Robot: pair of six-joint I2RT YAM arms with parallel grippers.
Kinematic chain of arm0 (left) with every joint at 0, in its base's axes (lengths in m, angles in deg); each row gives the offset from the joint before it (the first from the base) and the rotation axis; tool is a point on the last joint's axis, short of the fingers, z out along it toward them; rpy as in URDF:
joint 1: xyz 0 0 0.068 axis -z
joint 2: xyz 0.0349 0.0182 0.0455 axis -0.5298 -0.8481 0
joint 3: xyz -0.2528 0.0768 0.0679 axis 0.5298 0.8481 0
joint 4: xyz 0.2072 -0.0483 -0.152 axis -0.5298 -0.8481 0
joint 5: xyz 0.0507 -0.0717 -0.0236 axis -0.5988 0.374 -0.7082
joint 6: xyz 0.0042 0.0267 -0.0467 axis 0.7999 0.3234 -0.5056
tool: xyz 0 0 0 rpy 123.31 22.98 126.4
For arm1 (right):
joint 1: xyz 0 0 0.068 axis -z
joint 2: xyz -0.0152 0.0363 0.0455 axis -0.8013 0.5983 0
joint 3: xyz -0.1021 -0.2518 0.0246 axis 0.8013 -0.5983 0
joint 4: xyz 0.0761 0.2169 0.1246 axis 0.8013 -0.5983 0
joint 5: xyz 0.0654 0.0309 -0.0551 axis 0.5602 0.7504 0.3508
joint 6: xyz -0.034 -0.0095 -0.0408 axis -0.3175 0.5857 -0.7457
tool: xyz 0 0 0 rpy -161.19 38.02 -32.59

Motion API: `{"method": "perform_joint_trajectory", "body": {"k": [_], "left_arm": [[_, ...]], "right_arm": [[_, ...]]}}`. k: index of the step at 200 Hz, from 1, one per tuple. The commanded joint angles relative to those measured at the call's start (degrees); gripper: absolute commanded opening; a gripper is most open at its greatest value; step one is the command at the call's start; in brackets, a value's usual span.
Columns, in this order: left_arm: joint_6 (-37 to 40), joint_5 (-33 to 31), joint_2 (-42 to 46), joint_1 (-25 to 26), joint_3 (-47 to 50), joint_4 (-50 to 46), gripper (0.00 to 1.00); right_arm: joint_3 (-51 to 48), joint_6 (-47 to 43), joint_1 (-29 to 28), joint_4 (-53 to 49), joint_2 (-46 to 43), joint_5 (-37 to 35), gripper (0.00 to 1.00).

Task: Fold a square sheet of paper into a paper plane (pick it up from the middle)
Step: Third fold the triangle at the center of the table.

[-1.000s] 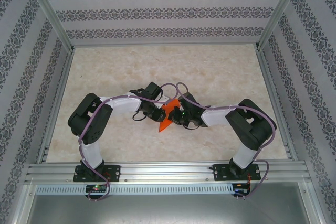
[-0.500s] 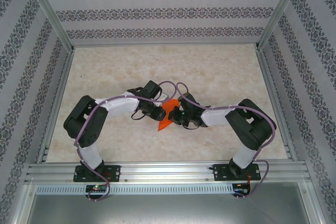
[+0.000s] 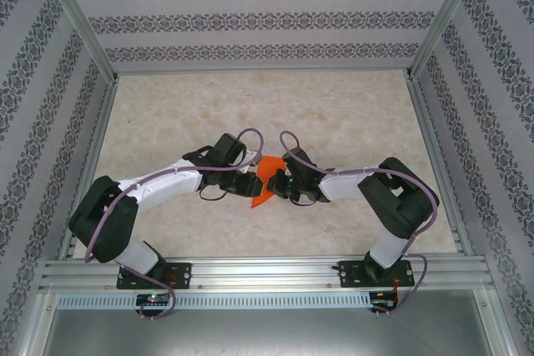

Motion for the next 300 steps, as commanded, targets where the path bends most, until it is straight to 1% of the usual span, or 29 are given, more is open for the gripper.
{"method": "perform_joint_trajectory", "body": {"k": [1,19,39,70,97,140,165,192,203,239,277,300], "left_arm": [[-5.9,1.8,-2.3,1.9,0.9,4.1,0.22],[-6.8,0.7,-4.4,1.9,1.1,4.2,0.22],[-7.2,1.2,-6.1,2.0,1.2,6.0,0.23],[-6.6,0.8,-8.3,1.9,0.7,6.9,0.23],[-5.6,-1.2,-9.6,1.9,0.7,6.4,0.23],[-3.4,-4.4,-9.9,1.9,0.6,4.5,0.22],[-3.5,-3.6,-10.5,1.9,1.0,4.7,0.22],[-4.3,-0.4,-11.2,1.9,2.3,7.1,0.22],[-4.4,0.0,-11.4,1.9,2.6,7.4,0.22],[-4.0,-0.9,-11.4,1.7,4.0,6.9,0.22],[-2.1,-4.6,-10.3,1.1,4.1,4.5,0.22],[-1.2,-4.2,-8.9,1.0,4.1,4.2,0.23]], "right_arm": [[0.2,0.8,-0.6,-3.6,1.9,-3.1,0.07],[0.2,0.8,-0.7,-3.6,2.0,-3.0,0.08],[0.1,0.8,-0.8,-3.7,2.0,-3.0,0.08],[0.2,0.8,-0.8,-3.6,2.1,-2.7,0.08],[0.2,0.7,-0.9,-3.7,2.0,-2.8,0.08],[0.2,0.4,-0.9,-4.2,2.0,-2.8,0.08],[0.2,0.2,-0.9,-4.6,1.8,-2.9,0.08],[0.3,0.0,-0.8,-5.3,1.7,-3.2,0.08],[0.4,-0.2,-0.9,-5.6,1.8,-3.1,0.08],[0.5,-0.5,-0.9,-6.5,1.5,-3.5,0.08],[0.7,-0.6,-1.0,-6.8,1.7,-3.5,0.08],[0.7,-0.6,-0.8,-7.3,1.8,-4.0,0.08]]}}
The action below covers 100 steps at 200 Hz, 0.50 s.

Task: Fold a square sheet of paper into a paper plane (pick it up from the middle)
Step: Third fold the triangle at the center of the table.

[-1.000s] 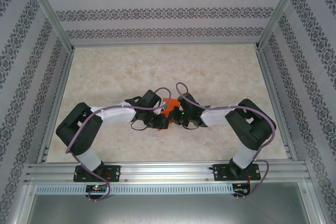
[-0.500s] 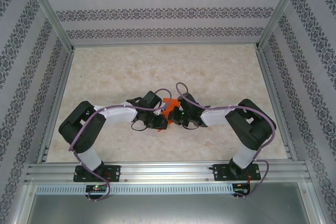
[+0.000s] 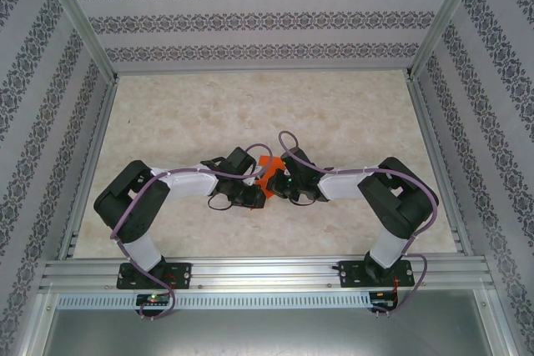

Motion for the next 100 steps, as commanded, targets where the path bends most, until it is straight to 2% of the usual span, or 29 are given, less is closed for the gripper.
{"method": "perform_joint_trajectory", "body": {"k": [1,50,100], "left_arm": [[2.6,-2.0,1.4,-0.7,1.2,-2.3,0.23],[2.6,-3.7,3.9,-1.0,2.5,-3.7,0.23],[1.1,-6.8,2.0,-1.5,3.6,-4.3,0.19]], "right_arm": [[-0.3,-0.6,-0.5,-5.4,1.7,-3.1,0.08],[0.0,-0.7,-0.4,-7.7,1.9,-4.2,0.07],[0.7,-0.9,-0.6,-8.1,2.2,-4.3,0.07]]}}
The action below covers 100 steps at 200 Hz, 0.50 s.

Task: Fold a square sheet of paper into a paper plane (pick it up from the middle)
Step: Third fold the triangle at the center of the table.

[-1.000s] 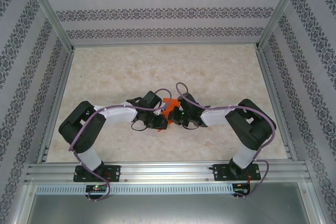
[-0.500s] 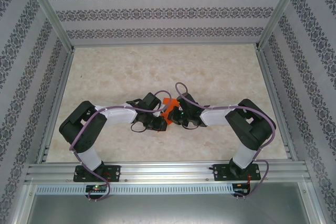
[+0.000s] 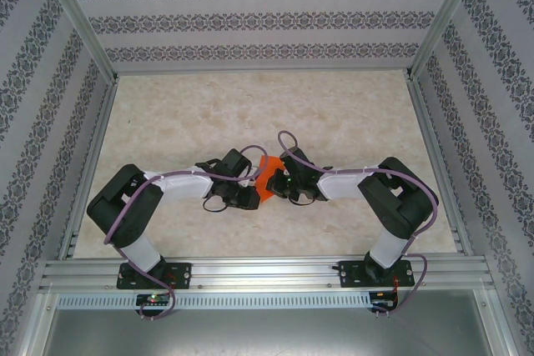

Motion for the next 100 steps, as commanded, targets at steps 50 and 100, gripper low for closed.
{"method": "perform_joint_trajectory", "body": {"k": [50,100], "left_arm": [[-1.5,-6.1,-0.2,-1.1,2.1,-7.3,0.13],[-4.7,0.0,6.6,-1.9,2.6,-5.7,0.12]], "right_arm": [[0.2,-1.0,-0.6,-7.5,2.3,-4.2,0.06],[0.8,-1.0,-0.6,-7.7,2.7,-4.1,0.06]]}}
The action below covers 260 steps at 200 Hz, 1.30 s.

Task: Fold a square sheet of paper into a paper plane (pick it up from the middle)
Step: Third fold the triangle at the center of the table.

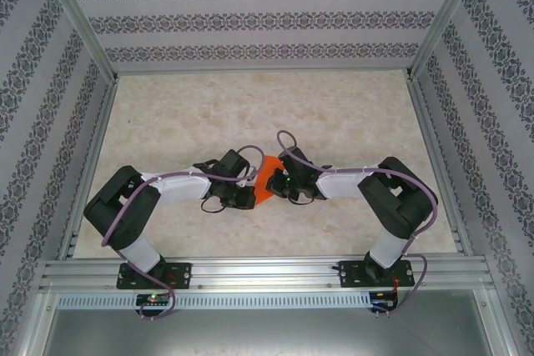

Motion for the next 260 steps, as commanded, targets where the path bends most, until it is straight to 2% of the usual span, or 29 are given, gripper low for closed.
{"method": "perform_joint_trajectory", "body": {"k": [1,46,93,129,191,227,260], "left_arm": [[-2.8,1.9,4.7,-1.5,1.1,-4.2,0.12],[-13.6,10.9,8.9,-4.4,-0.6,6.0,0.15],[-24.6,14.8,1.2,-4.3,1.2,19.3,0.17],[-27.9,16.1,-3.7,-4.2,2.4,25.4,0.19],[-26.2,15.0,-9.6,-4.2,2.7,22.1,0.19],[-22.1,11.5,-9.2,-4.3,3.7,15.5,0.18],[-18.5,7.6,-5.3,-4.8,4.3,9.6,0.18]], "right_arm": [[-0.3,-1.0,-0.3,-5.6,2.5,-3.5,0.06],[-0.8,-0.3,-0.5,-5.5,2.0,-4.2,0.06],[-1.3,0.7,-0.5,-3.6,2.3,-3.9,0.07],[-1.3,0.7,-0.6,-3.8,2.3,-3.9,0.06],[-1.7,0.9,-0.7,-4.3,2.6,-4.3,0.07],[-1.0,0.7,-0.7,-5.4,3.2,-4.5,0.07],[-0.8,0.1,-0.5,-6.7,3.0,-5.1,0.07]]}}
